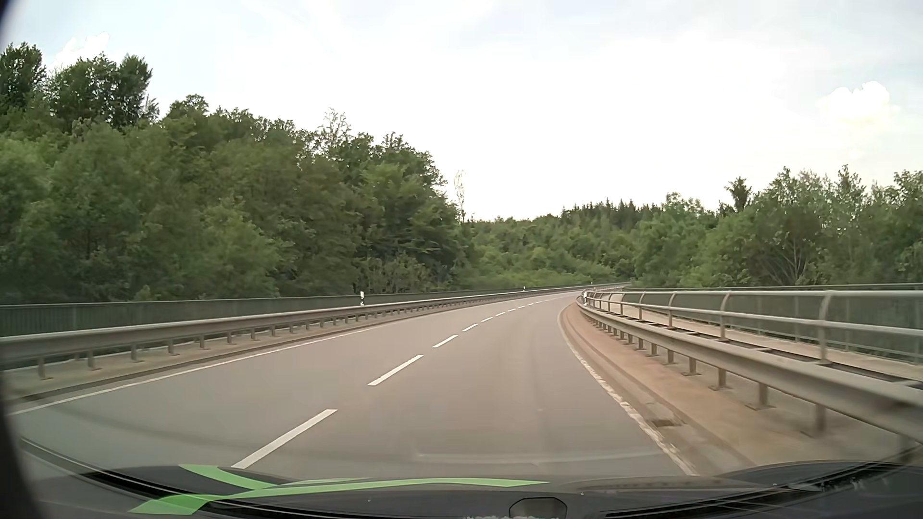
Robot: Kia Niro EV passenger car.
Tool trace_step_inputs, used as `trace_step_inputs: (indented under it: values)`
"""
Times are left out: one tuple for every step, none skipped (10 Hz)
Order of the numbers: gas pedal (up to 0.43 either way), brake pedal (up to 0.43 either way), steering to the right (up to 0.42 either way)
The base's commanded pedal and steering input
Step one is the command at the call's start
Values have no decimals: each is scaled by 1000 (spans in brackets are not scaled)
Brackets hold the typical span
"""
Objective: Follow the waypoints while adhering to traffic rules and regulations
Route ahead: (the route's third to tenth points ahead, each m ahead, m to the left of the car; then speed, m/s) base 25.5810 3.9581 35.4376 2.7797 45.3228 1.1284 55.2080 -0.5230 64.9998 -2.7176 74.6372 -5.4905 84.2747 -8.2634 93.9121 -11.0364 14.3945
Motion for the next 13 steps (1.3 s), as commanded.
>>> trace_step_inputs:
  values:
    - [169, 0, 15]
    - [169, 0, 15]
    - [169, 0, 15]
    - [169, 0, 15]
    - [169, 0, 15]
    - [169, 0, 15]
    - [169, 0, 15]
    - [169, 0, 15]
    - [157, 0, 14]
    - [157, 0, 15]
    - [157, 0, 15]
    - [157, 0, 15]
    - [157, 0, 15]
